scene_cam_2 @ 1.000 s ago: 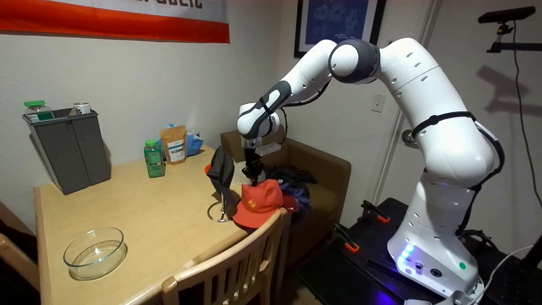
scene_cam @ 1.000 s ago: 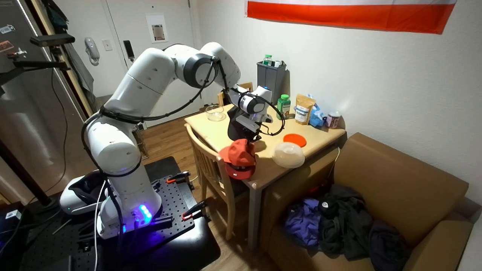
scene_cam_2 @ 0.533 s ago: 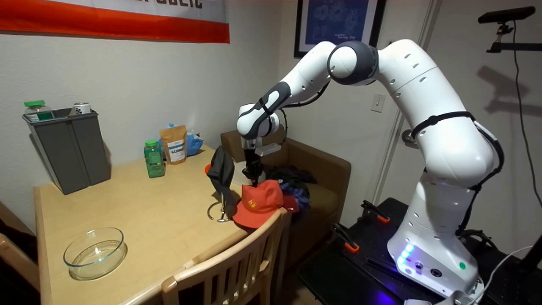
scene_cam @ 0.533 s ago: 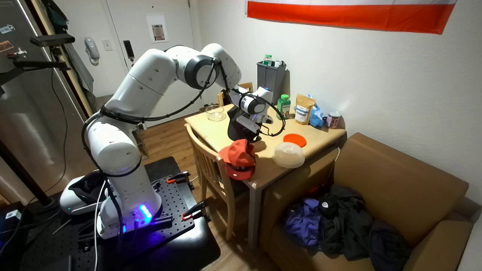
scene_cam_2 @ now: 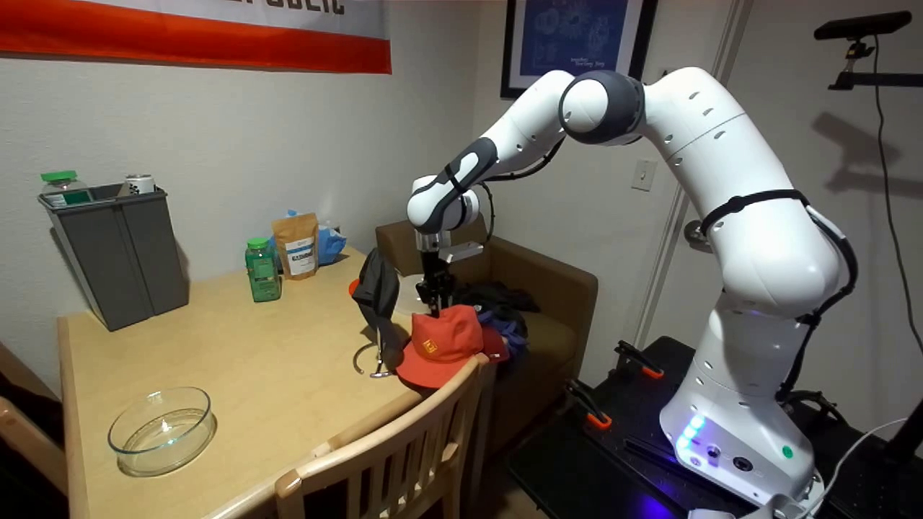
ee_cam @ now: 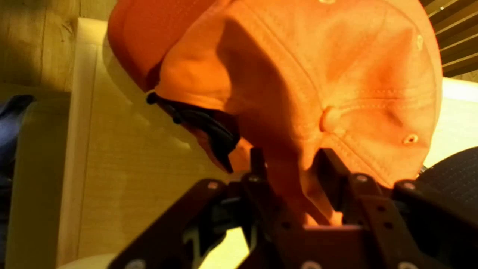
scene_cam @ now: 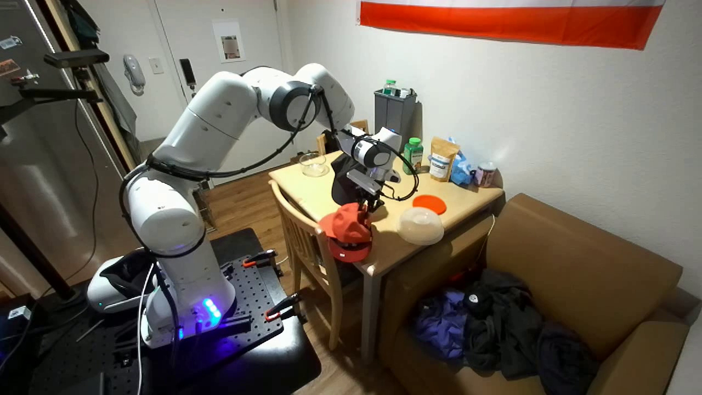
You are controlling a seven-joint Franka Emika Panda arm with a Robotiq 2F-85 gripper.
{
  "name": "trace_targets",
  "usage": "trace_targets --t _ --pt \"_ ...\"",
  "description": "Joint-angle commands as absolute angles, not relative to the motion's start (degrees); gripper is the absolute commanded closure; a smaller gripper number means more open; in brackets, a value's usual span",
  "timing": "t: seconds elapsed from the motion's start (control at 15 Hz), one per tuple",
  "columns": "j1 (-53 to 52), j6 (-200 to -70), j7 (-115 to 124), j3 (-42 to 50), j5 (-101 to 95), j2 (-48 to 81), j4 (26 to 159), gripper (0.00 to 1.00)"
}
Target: Put the orange cap on the table
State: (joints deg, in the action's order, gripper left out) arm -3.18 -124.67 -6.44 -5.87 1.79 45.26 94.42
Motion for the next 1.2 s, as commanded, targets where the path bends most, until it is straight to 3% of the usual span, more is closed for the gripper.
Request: trace_targets --t 0.0,0.2,0.27,1.13 --pt "-2.11 -123.52 -6.21 -6.30 3.50 42.15 96.90 0.27" --pt "-2.96 -124.39 -4.42 -5.85 3.03 37.40 100.91 0.04" --pt "-3.45 -124.41 -3.85 -5.70 2.64 34.97 102.82 0.01" --pt "-9.61 -118.58 6.84 -6.63 -0.66 7.27 120.92 0.00"
